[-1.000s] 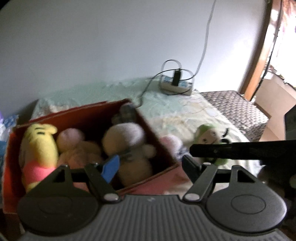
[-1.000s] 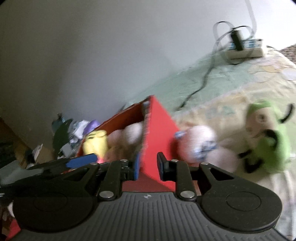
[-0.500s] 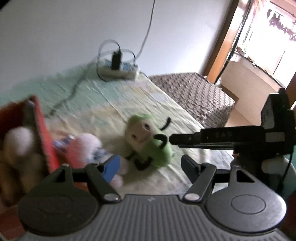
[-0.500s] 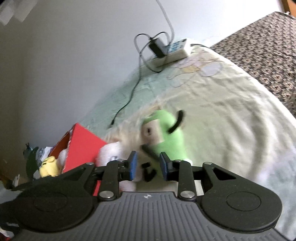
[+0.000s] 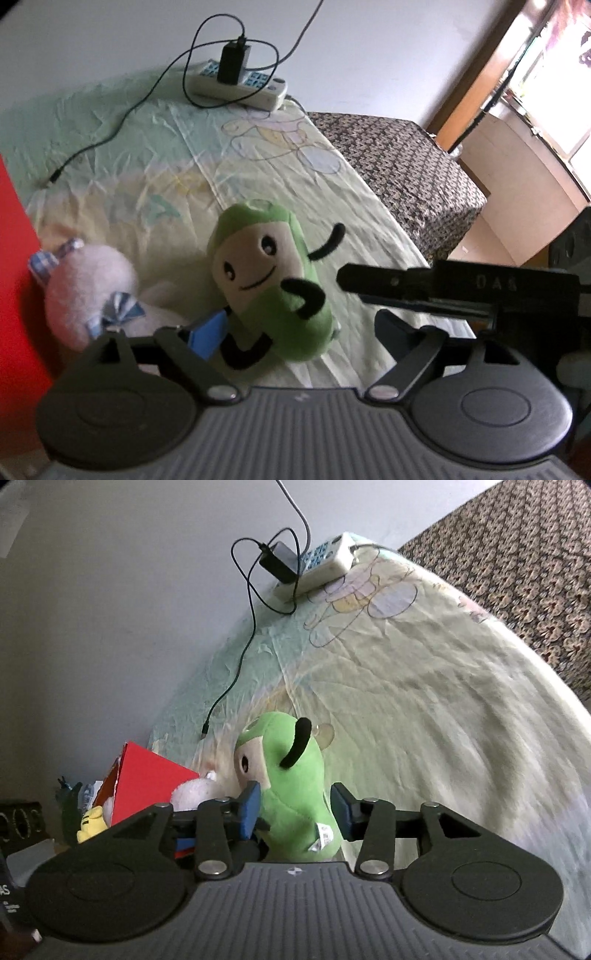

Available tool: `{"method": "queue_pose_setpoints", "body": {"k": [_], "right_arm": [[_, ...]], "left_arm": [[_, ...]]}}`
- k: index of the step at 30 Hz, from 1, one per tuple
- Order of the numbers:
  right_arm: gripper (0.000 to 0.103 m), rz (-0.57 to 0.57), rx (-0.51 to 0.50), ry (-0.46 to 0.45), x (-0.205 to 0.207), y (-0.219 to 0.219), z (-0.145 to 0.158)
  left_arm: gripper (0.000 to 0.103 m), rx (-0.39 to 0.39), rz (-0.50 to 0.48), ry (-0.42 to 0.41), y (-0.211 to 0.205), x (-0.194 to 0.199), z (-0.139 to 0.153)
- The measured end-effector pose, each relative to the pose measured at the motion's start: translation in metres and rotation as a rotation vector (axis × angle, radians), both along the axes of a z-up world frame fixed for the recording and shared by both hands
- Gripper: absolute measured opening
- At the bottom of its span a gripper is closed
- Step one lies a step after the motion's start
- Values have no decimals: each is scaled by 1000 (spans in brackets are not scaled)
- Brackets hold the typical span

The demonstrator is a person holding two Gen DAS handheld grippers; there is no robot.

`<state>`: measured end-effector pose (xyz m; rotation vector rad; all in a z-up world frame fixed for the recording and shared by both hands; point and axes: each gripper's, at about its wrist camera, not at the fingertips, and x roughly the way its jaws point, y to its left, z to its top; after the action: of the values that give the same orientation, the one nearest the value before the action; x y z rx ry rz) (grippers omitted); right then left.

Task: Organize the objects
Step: 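Grasp the green smiling plush with the right gripper and lift it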

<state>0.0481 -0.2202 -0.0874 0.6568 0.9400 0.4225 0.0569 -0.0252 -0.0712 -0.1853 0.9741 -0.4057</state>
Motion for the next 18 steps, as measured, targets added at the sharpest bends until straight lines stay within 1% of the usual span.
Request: {"method": "queue_pose_setpoints", "body": {"k": [1, 3, 5, 7, 11, 13, 16, 18], "right_arm": [[51, 7, 7, 8, 4, 0, -3], [51, 20, 16, 24, 12, 2, -7], [51, 34, 25, 36, 19, 4, -11], [51, 50, 34, 47, 26, 6, -15], [51, 76, 54, 57, 38, 11, -21], [51, 82, 87, 64, 42, 12, -24], [51, 84, 139, 91, 48, 13, -29], [52, 96, 143, 92, 49, 15, -29]], "left_arm": [[88, -6, 5, 8, -1, 4, -3], [87, -10, 7, 18, -5, 11, -7], [83, -2, 3, 25, -9, 17, -11], [81, -1, -2, 41, -13, 24, -17], [80, 5, -15, 21, -16, 28, -17], [80, 21, -13, 13, -16, 30, -17], [80, 14, 2, 16, -12, 34, -20], [80, 9, 12, 19, -9, 36, -21]]}}
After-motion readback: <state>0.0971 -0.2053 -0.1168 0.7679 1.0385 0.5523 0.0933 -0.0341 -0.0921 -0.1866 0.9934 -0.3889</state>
